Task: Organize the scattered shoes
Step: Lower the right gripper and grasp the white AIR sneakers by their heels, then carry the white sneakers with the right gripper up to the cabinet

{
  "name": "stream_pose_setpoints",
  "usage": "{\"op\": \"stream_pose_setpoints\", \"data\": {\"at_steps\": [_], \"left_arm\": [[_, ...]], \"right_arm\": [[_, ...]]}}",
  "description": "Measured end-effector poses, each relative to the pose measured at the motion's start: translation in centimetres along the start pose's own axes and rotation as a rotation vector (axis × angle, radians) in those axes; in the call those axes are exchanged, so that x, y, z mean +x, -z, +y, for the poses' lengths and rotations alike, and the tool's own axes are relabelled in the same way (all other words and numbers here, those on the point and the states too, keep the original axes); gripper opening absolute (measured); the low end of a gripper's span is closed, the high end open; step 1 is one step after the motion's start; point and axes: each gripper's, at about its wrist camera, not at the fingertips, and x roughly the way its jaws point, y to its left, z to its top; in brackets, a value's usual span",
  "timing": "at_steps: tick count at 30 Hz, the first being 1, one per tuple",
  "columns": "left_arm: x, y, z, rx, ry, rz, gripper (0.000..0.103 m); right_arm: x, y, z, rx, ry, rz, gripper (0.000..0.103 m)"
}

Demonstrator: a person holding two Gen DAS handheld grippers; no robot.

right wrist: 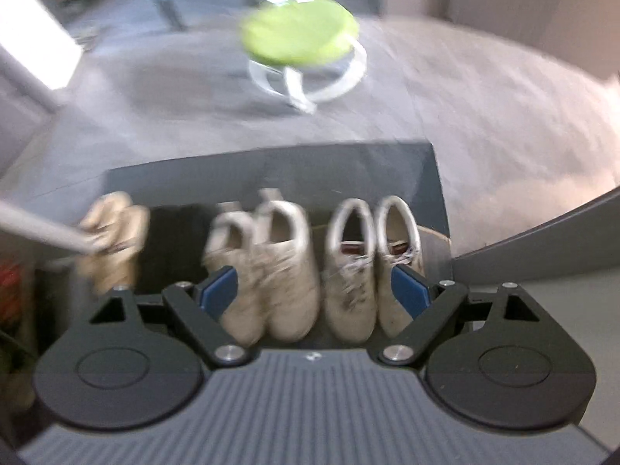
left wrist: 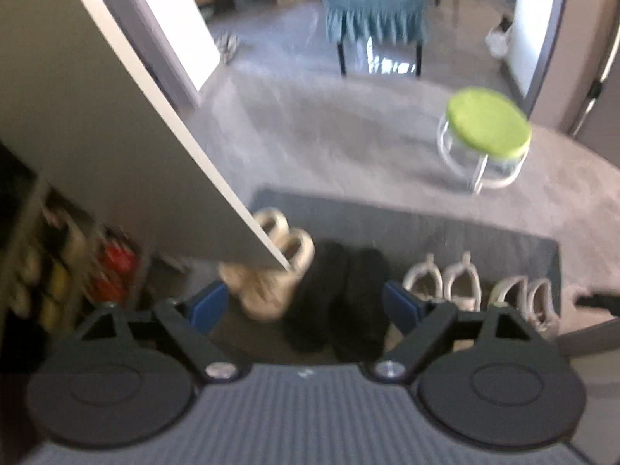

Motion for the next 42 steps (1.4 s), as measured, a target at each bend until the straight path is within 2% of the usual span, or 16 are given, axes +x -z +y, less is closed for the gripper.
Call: {"op": "stream_pose_setpoints", "data": {"at_steps": [3,6,8,9,10,12,14,18,23,24,26,32,35,37,39,42], "left_arm": [[7.2,4.5,-3.6,-0.086,-0.009,0.113,0.087],[10.4,7.5,-4.1,-0.143,0.021,0.2,0.087],[11.6,9.4,-3.7,-0.167,0.003,0.253,0.087],[12.3,10.4,-3.5,-0.18,-0.004,0.29,0.087],[13.0,11.0,-3.2,-0.19,-0.007,0.332,0.087],[13.5,11.5,-3.0,-0.184,-0.005,0.359,0.087],[13.7,11.4,-3.2,-0.164,-0.006,0.35,0.087],[13.4,9.9,-4.2,-0.142,0.006,0.302,0.087],[13.3,7.6,-5.5,-0.088,-0.015,0.257,0.087],[13.6,7.3,-5.5,-0.068,-0.038,0.258,0.087],[14.5,6.6,-4.0,-0.08,-0.138,0.253,0.087],[14.2,6.1,-0.7,-0.137,-0.217,0.213,0.087],[13.4,5.8,-0.6,-0.154,-0.221,0.195,0.087],[12.1,5.5,-1.0,-0.162,-0.223,0.15,0.087],[10.7,5.1,-1.1,-0.179,-0.219,0.12,0.087],[9.5,4.6,-0.7,-0.222,-0.217,0.106,0.087]], "right_arm": [[11.9,-0.6,-2.2,0.0,0.029,0.032,0.071],[20.5,-0.8,-3.9,-0.024,0.055,0.038,0.07],[25.1,-0.8,-4.8,-0.034,0.073,0.032,0.064],[27.3,-0.9,-5.3,-0.04,0.082,0.029,0.047],[28.7,-1.0,-5.6,-0.046,0.094,0.014,0.036],[29.5,-0.7,-5.6,-0.03,0.099,-0.033,0.04],[30.0,-0.4,-5.6,-0.008,0.099,-0.081,0.041],[29.3,-0.1,-5.9,-0.003,0.073,-0.094,0.036],[26.2,0.7,-4.7,-0.021,0.111,-0.165,0.032],[24.9,1.1,-4.2,-0.029,0.115,-0.196,0.032],[23.4,1.4,-3.6,-0.052,0.103,-0.252,0.031],[16.1,2.1,-0.9,-0.172,0.019,-0.461,0.031],[13.0,1.2,0.1,-0.197,-0.028,-0.532,0.031],[10.1,0.1,0.8,-0.229,-0.062,-0.583,0.031],[6.3,-1.9,1.6,-0.267,-0.116,-0.645,0.031],[1.9,-4.9,2.9,-0.337,-0.187,-0.688,0.031]]}}
